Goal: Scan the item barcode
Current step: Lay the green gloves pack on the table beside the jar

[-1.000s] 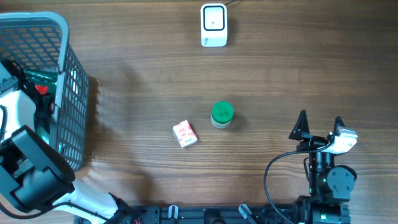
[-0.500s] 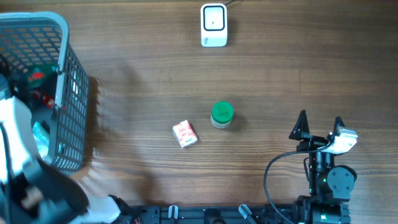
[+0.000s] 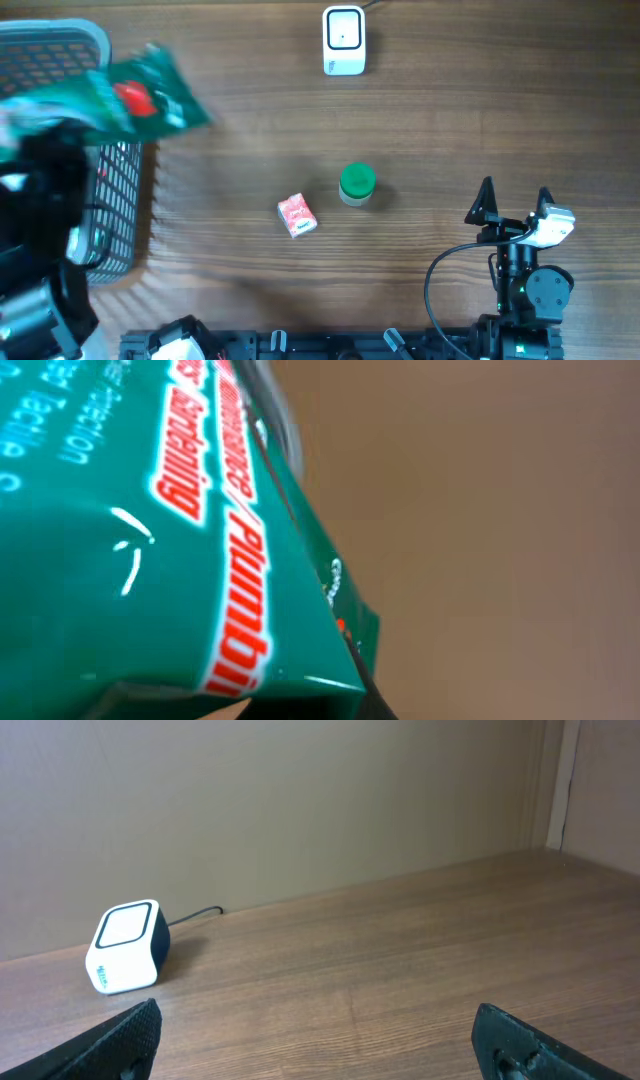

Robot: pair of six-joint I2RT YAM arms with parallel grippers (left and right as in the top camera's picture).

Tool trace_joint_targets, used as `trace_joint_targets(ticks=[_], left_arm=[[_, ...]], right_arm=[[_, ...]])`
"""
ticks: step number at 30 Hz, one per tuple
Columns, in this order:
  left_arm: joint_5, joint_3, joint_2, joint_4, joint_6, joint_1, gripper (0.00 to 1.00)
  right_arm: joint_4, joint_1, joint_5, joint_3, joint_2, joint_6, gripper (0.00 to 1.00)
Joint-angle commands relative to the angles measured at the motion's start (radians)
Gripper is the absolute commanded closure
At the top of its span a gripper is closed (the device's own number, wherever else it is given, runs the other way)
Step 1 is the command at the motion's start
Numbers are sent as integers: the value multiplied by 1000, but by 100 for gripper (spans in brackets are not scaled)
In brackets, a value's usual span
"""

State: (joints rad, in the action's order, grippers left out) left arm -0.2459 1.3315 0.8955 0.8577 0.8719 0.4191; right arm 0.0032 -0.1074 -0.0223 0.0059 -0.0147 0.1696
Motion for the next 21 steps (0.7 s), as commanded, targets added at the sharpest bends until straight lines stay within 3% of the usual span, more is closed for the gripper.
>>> trace_joint_targets(ticks=[1,6,9,14,18,21], left_arm=[[-79,-6,49,39,-247,-192,96],[-78,-6,177,135,-671,-493,96],[-79,-8,274,165,-793,-595,96],[-84,-74,456,71,-842,-693,96],[-256,-181,573,-98,-840,-703,96],[-267,-235,637,-234,-752,-700,96]], right_arm=[[3,0,14,-1,7,-12,0],[3,0,14,-1,7,-12,0],[3,0,13,-1,7,-12,0],[3,0,14,-1,7,-13,0],[3,0,14,-1,7,-13,0],[3,0,14,-1,7,-12,0]])
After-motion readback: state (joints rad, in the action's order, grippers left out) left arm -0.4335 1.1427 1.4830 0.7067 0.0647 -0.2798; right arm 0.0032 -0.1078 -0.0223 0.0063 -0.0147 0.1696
